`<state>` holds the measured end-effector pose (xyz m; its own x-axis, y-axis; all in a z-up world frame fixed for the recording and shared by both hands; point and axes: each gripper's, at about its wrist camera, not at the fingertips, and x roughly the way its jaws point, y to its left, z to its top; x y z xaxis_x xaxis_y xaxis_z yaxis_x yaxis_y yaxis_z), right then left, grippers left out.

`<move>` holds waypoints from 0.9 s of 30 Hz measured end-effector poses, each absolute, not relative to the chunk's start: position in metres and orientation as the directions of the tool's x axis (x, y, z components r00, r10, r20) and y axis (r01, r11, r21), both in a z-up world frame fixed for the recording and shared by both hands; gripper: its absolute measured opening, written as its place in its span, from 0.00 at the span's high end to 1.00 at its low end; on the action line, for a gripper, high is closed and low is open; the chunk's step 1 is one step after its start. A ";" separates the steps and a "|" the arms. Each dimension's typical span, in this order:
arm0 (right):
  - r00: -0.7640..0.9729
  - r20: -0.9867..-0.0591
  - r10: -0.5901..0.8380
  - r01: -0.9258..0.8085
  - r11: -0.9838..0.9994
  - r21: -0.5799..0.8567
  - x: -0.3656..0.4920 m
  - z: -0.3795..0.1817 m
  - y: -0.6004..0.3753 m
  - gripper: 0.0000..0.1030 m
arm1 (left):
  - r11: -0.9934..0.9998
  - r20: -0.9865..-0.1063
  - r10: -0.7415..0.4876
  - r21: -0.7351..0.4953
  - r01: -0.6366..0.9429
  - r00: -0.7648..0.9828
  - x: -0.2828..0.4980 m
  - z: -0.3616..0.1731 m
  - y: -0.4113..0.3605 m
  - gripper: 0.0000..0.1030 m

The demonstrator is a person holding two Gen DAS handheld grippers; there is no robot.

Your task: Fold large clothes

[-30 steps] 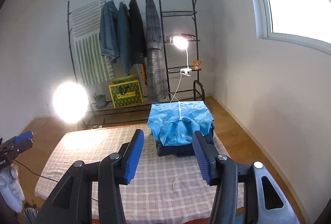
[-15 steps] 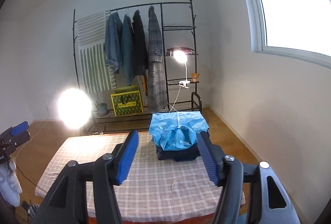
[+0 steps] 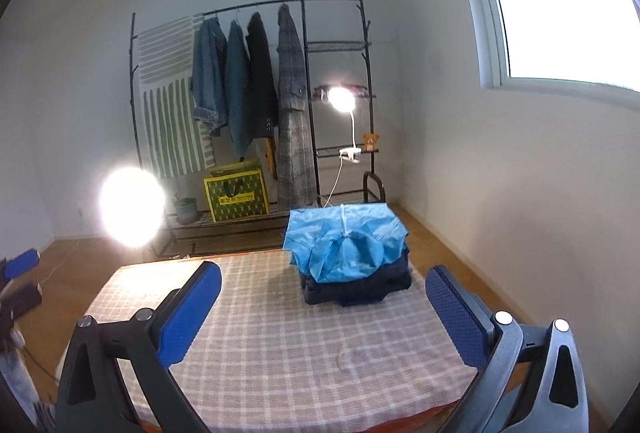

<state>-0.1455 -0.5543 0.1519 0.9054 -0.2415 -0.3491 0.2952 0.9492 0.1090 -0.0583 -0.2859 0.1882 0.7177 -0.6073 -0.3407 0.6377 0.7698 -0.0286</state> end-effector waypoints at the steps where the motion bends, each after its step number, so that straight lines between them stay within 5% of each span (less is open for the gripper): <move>1: 0.903 -0.354 -0.242 0.302 0.945 0.124 -0.138 0.146 -0.556 0.00 | 0.769 -0.345 -0.606 -0.027 0.638 0.716 -0.055 0.185 -0.288 0.00; 16: 0.883 -0.396 -0.253 0.342 0.924 0.169 -0.038 0.061 -0.539 0.00 | 0.816 -0.421 -0.538 -0.042 0.576 0.731 0.021 0.107 -0.308 0.00; 27: 0.858 -0.408 -0.313 0.360 0.932 0.042 0.007 0.013 -0.507 0.00 | 0.852 -0.445 -0.486 -0.048 0.522 0.752 0.052 0.067 -0.302 0.00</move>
